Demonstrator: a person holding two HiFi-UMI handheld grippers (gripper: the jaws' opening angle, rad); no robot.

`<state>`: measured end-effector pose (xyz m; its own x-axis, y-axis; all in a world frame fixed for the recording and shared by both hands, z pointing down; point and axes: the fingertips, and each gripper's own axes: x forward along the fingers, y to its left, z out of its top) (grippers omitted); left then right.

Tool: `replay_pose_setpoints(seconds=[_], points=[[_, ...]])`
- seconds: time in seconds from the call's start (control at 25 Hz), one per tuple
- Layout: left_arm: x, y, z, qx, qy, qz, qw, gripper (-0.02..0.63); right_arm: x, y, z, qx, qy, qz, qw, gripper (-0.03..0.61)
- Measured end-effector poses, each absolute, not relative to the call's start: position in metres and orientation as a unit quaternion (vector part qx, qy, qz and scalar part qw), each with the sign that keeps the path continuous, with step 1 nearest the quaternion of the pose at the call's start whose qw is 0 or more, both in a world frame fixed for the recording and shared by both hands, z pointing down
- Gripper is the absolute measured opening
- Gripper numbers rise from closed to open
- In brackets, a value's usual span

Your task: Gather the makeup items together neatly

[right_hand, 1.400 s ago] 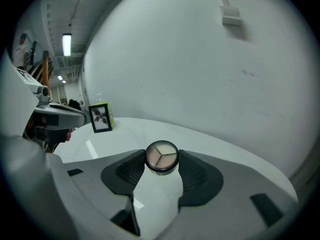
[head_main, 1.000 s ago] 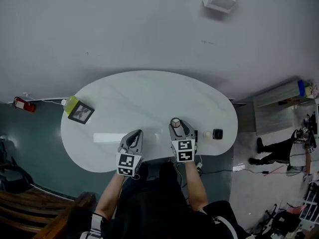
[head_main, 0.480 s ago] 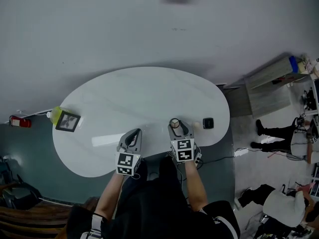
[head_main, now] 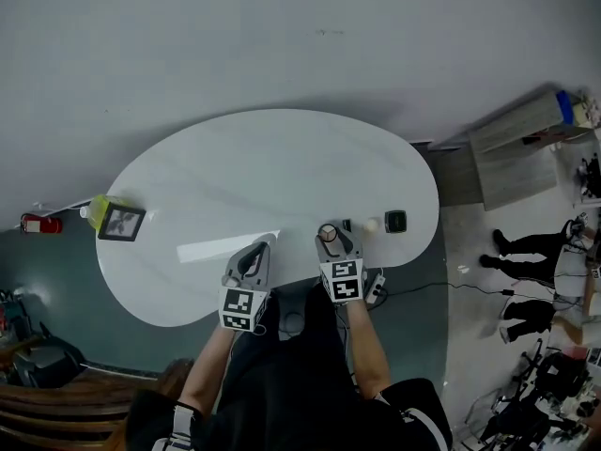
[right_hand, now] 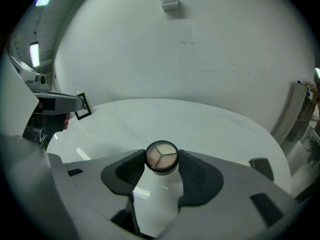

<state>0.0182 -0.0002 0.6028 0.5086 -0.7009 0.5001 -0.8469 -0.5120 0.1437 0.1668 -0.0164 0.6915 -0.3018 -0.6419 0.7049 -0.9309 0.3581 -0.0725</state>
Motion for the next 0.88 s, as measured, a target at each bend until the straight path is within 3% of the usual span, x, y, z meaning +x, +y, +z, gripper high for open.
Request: replay_pose_setpoints(seconds=[0.88], points=[[0.005,0.019,0.618,0.834,-0.468,0.208,0.204,0.020,0.158,-0.007,0.744,0.498,-0.754,0.282,0.323,0.232]])
